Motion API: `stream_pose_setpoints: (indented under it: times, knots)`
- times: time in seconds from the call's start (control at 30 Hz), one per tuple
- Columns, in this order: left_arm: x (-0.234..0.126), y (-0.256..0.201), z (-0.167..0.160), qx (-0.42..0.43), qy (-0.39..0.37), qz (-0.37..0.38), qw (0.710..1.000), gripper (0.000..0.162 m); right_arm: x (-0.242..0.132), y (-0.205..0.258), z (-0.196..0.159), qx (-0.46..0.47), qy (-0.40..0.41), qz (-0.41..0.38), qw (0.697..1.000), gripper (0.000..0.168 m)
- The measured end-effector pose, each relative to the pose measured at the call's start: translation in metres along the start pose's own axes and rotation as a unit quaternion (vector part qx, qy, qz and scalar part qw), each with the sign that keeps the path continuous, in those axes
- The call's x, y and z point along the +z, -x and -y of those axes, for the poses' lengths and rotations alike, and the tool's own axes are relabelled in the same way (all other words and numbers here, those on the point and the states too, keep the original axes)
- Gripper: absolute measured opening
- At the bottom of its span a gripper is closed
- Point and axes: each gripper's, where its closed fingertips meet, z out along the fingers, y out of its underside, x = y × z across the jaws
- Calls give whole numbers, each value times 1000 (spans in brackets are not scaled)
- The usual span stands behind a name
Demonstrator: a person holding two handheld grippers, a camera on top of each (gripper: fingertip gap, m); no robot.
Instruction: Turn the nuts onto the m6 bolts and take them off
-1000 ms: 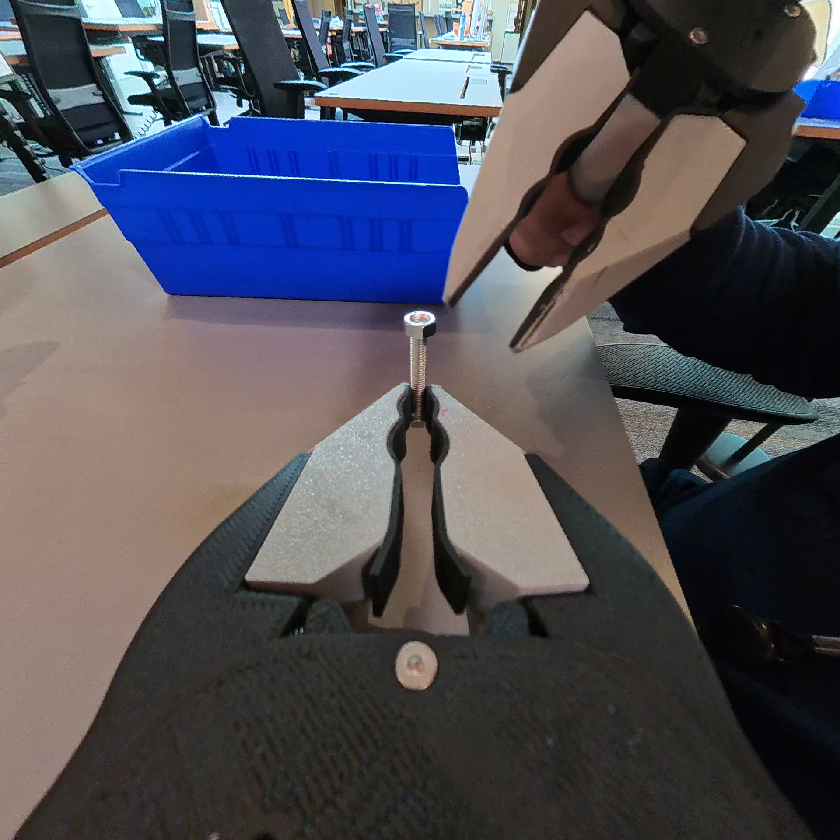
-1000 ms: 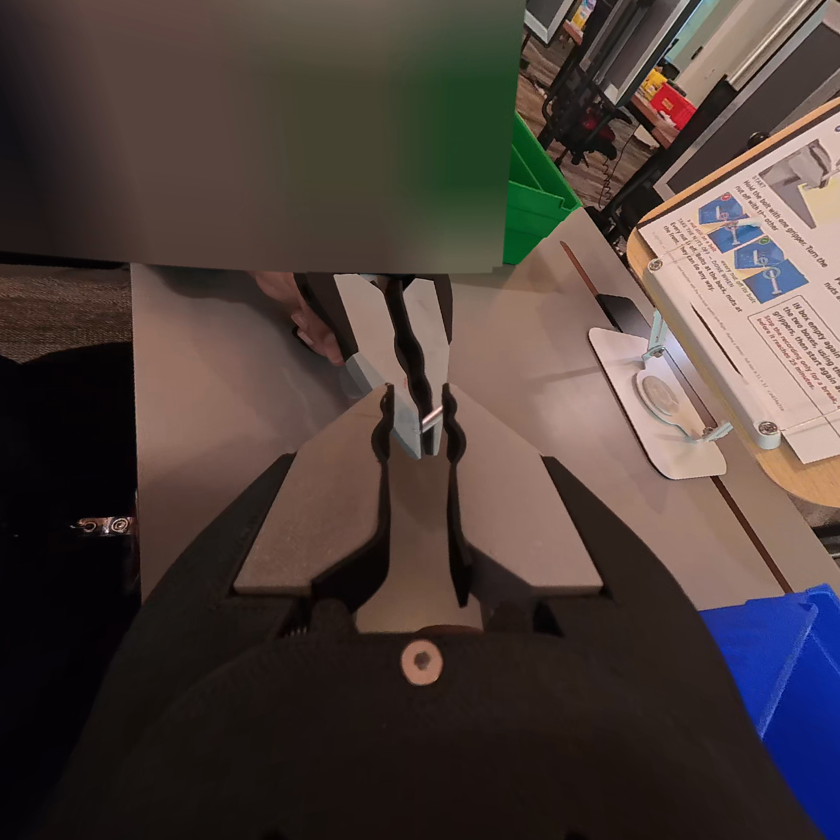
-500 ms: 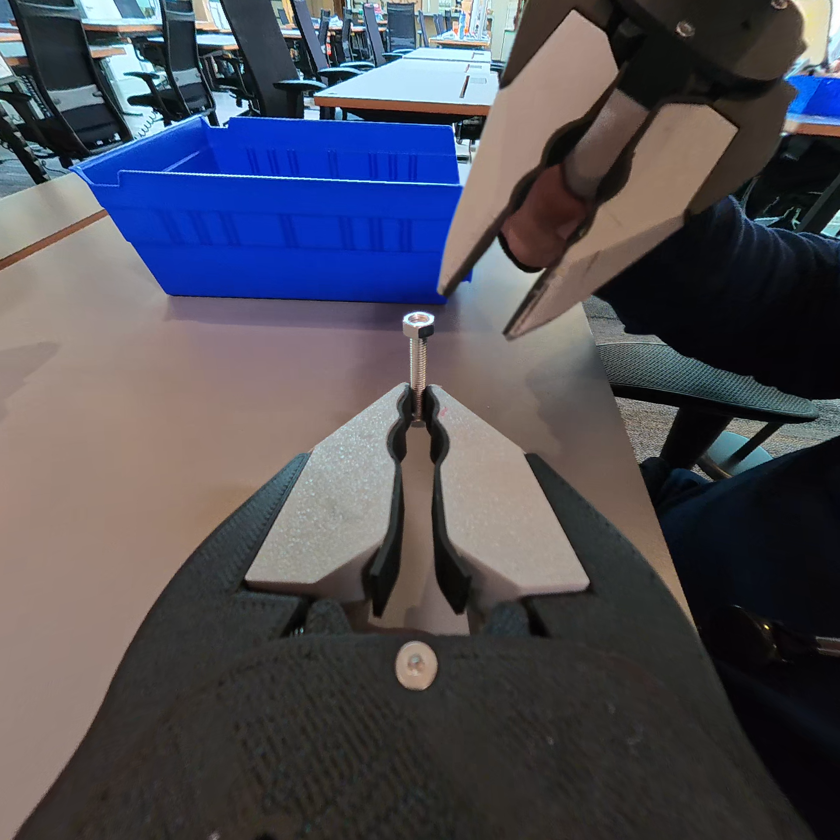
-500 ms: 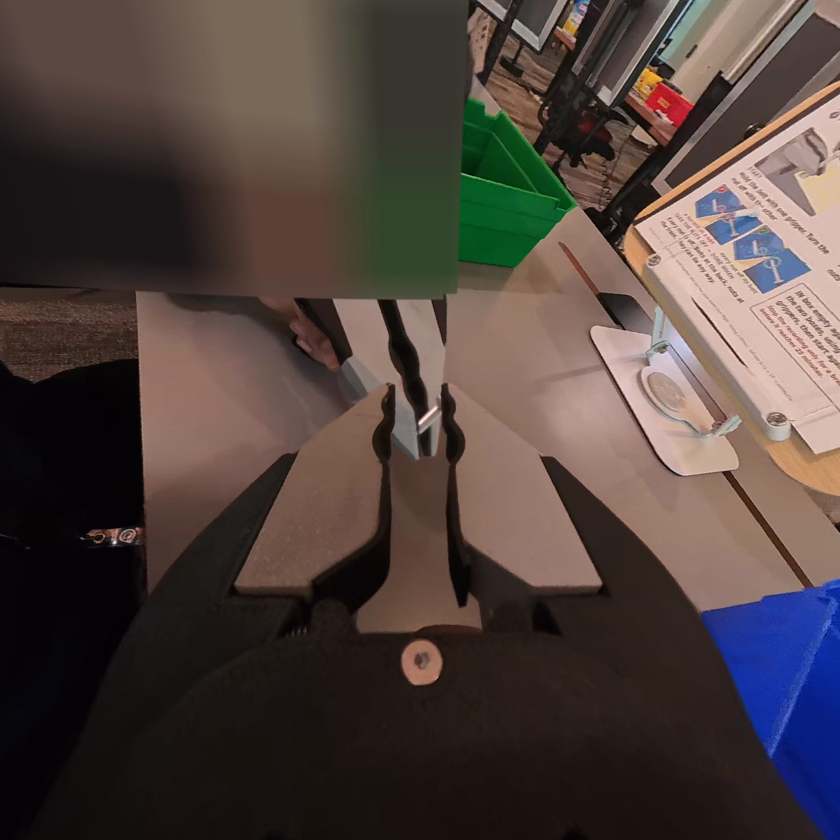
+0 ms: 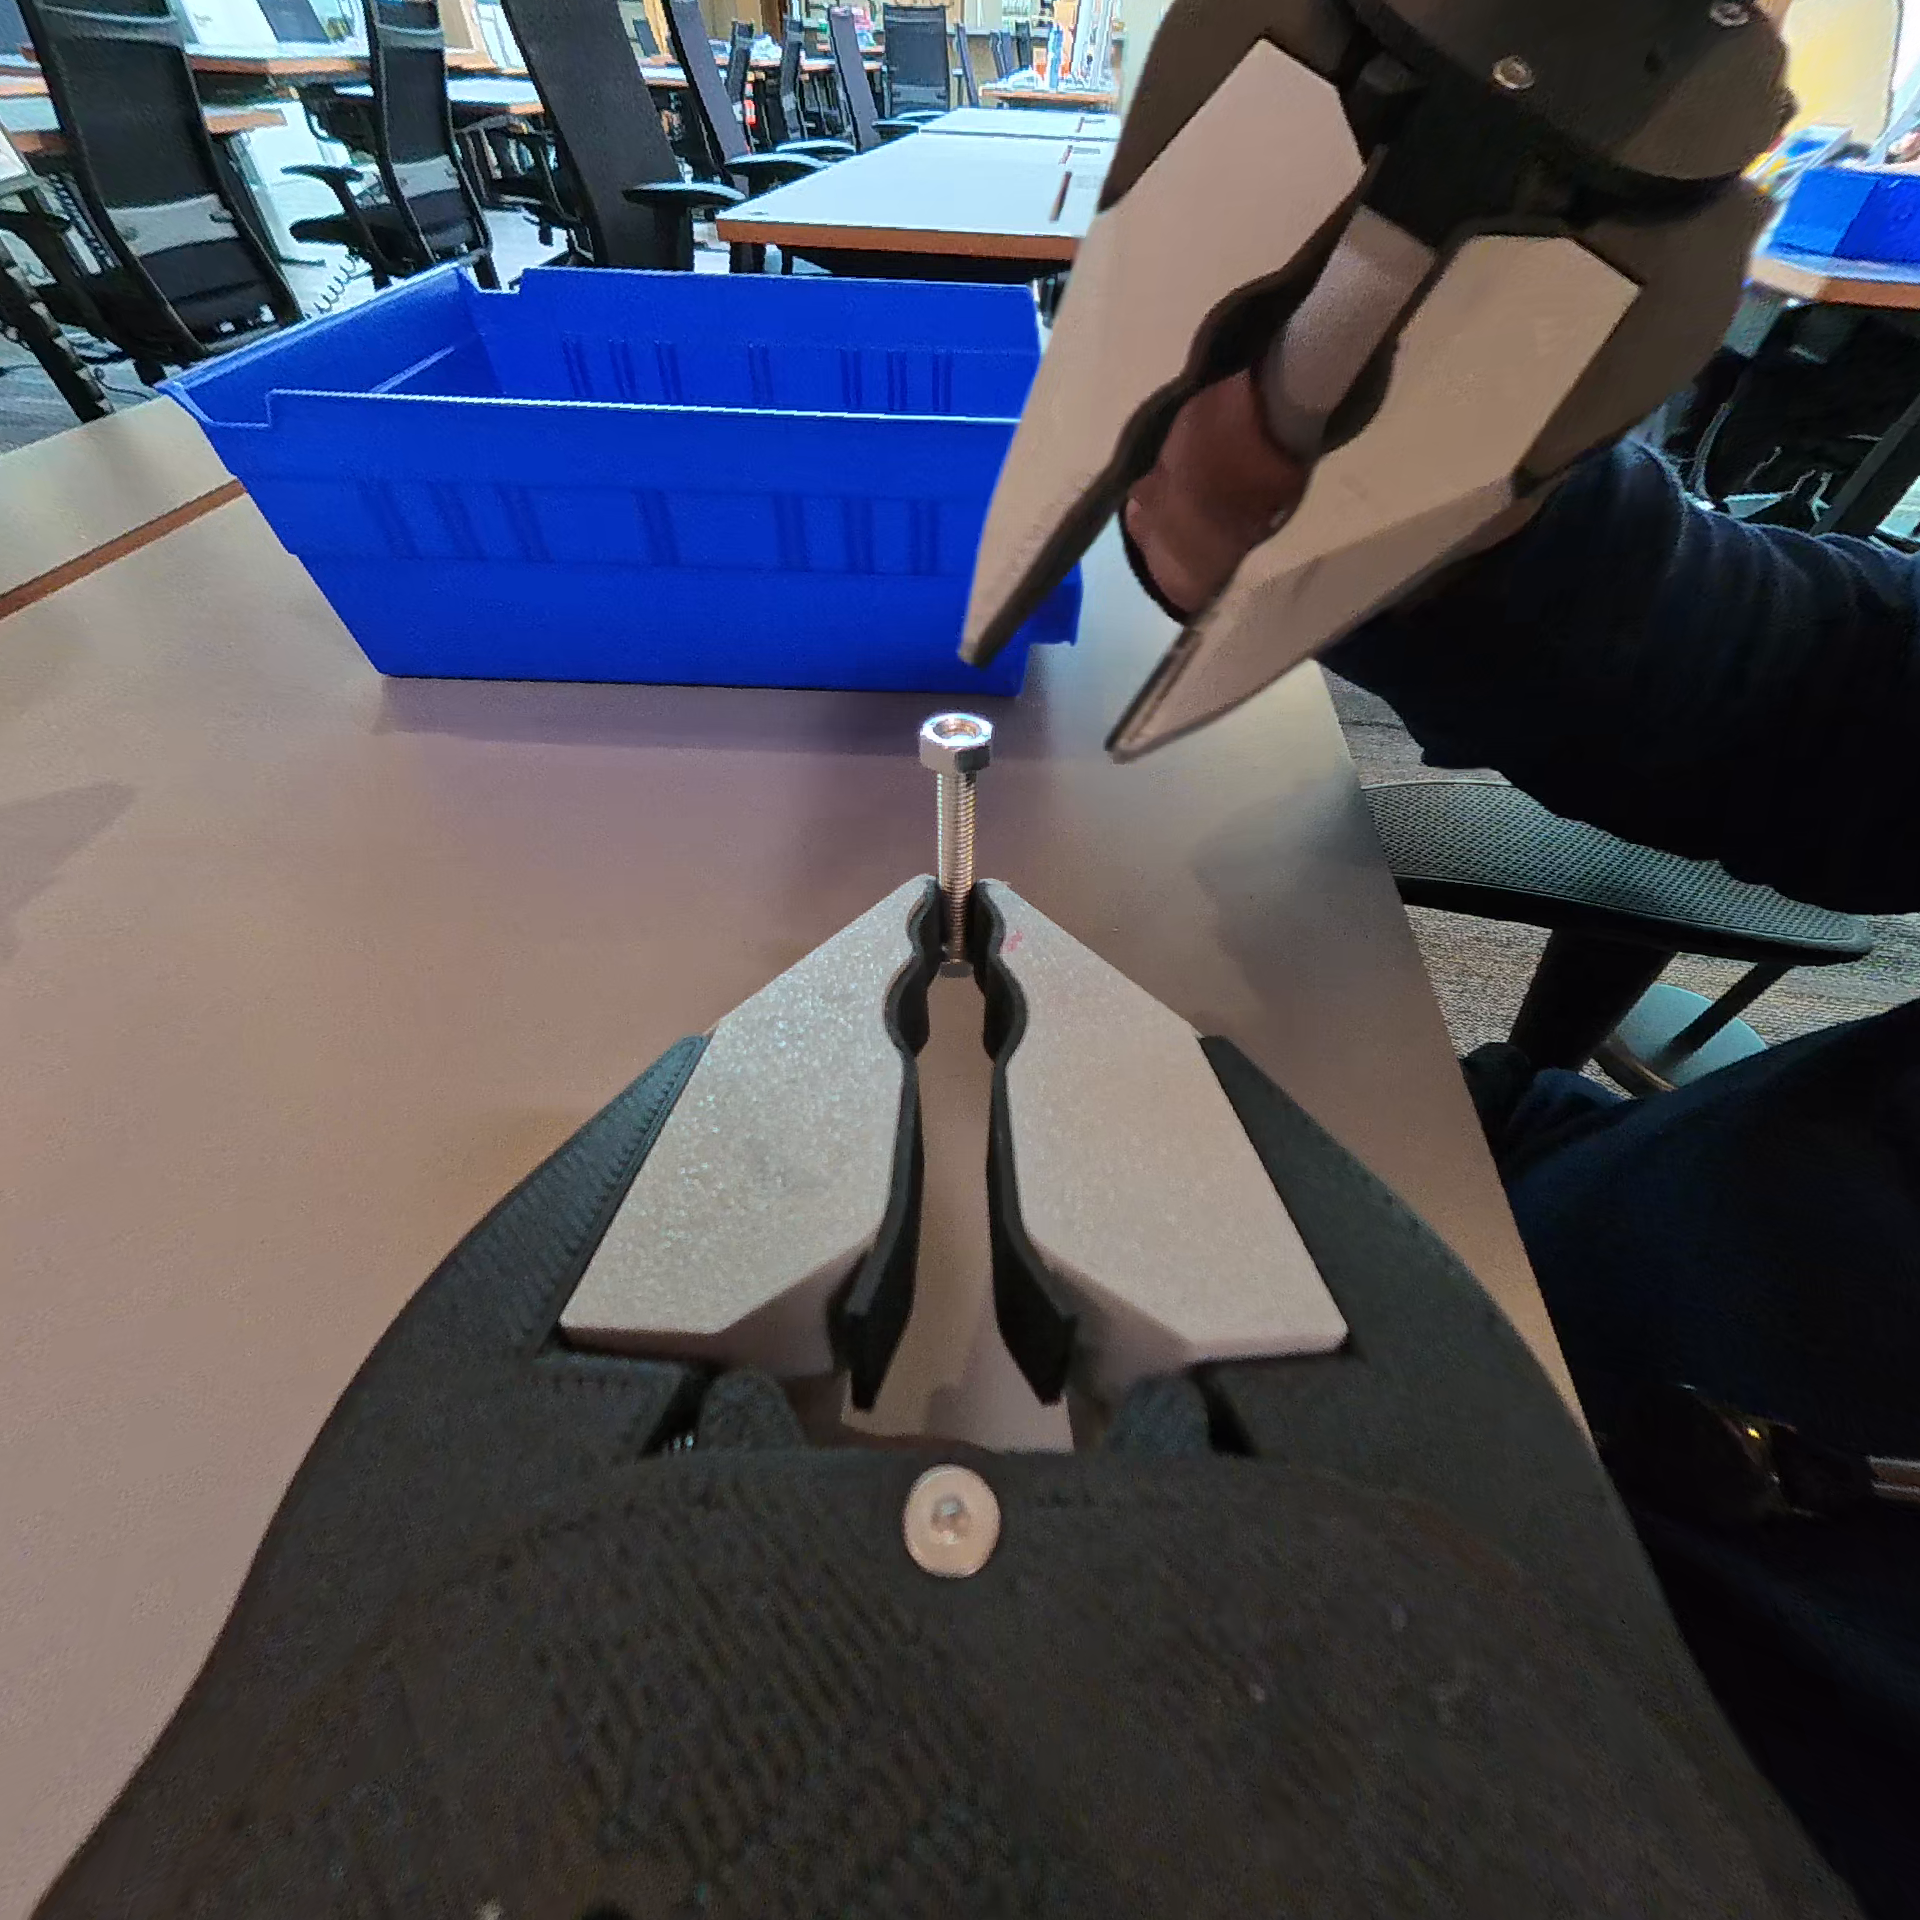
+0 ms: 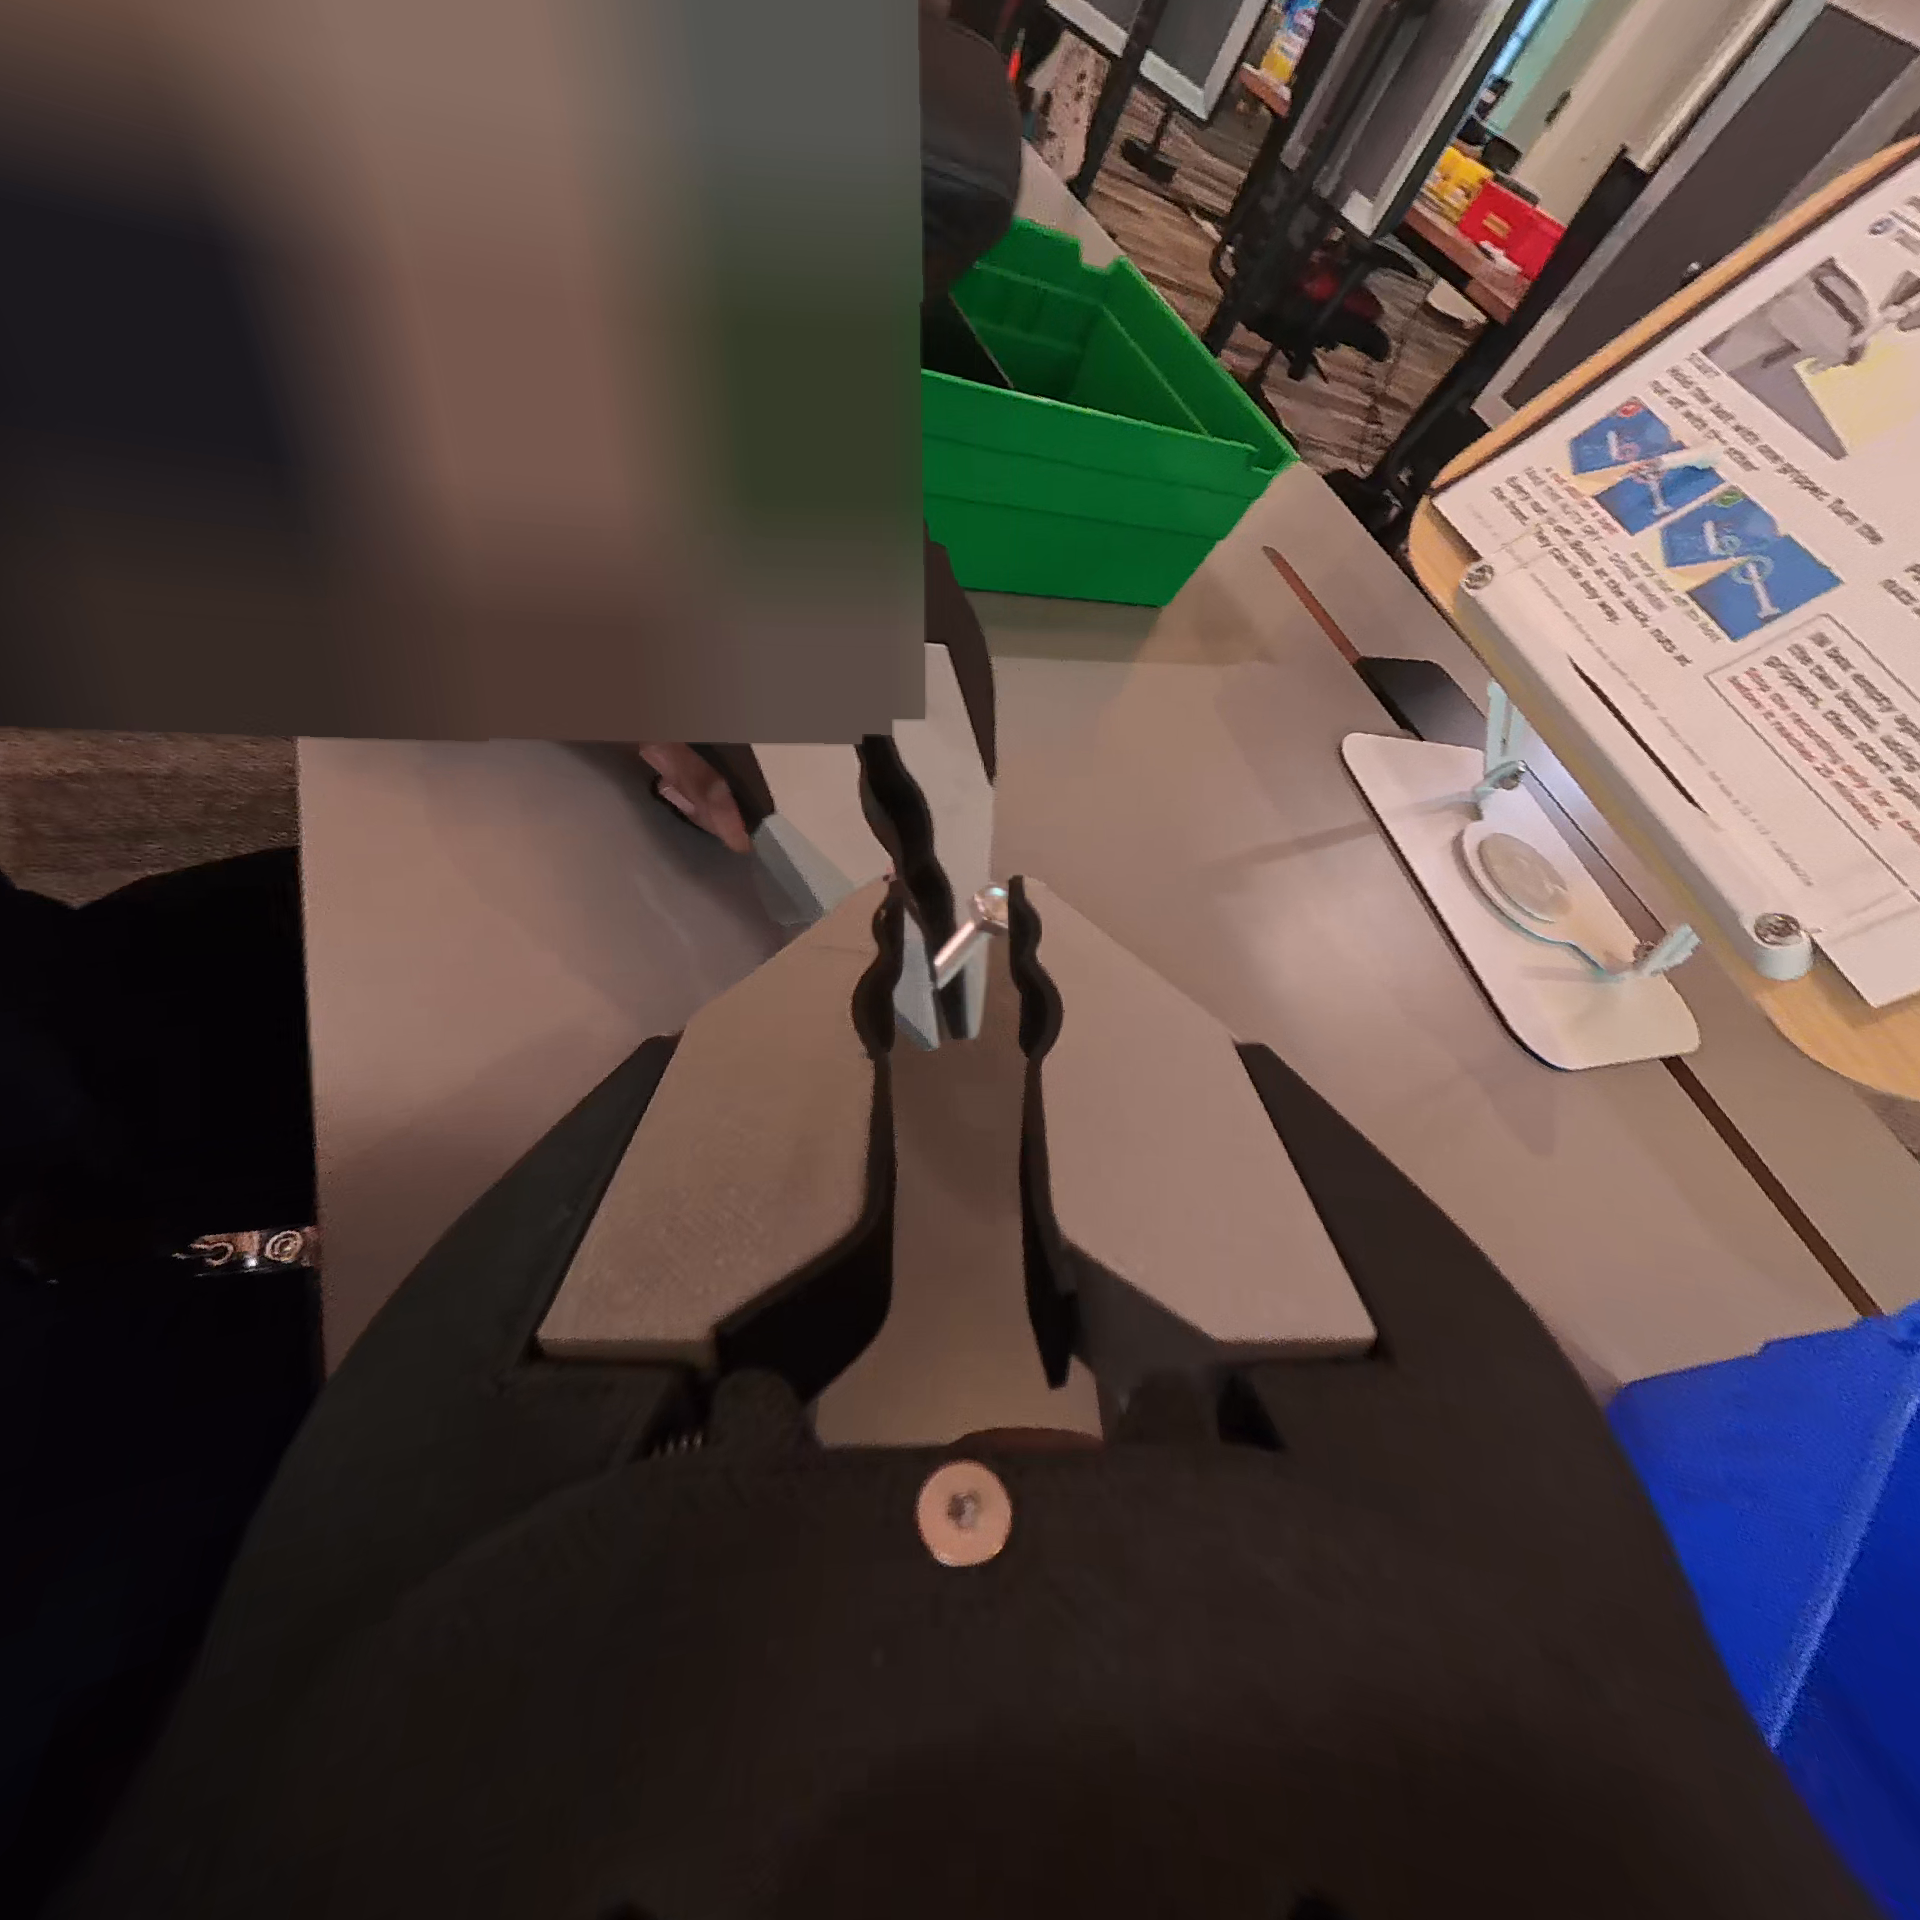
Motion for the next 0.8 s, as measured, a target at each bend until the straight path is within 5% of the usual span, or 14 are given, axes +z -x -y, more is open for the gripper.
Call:
stream_pose_setpoints:
  times: [0.63, 0.8]
  knots:
    - [0, 0, 0, -1, 0, 0, 1000, 3, 6, 2, -9, 15, 14, 7, 1000, 23]
    - [0, 0, 0, -1, 0, 0, 1000, 3, -3, 11, -4, 20, 1, 27, 999, 11]
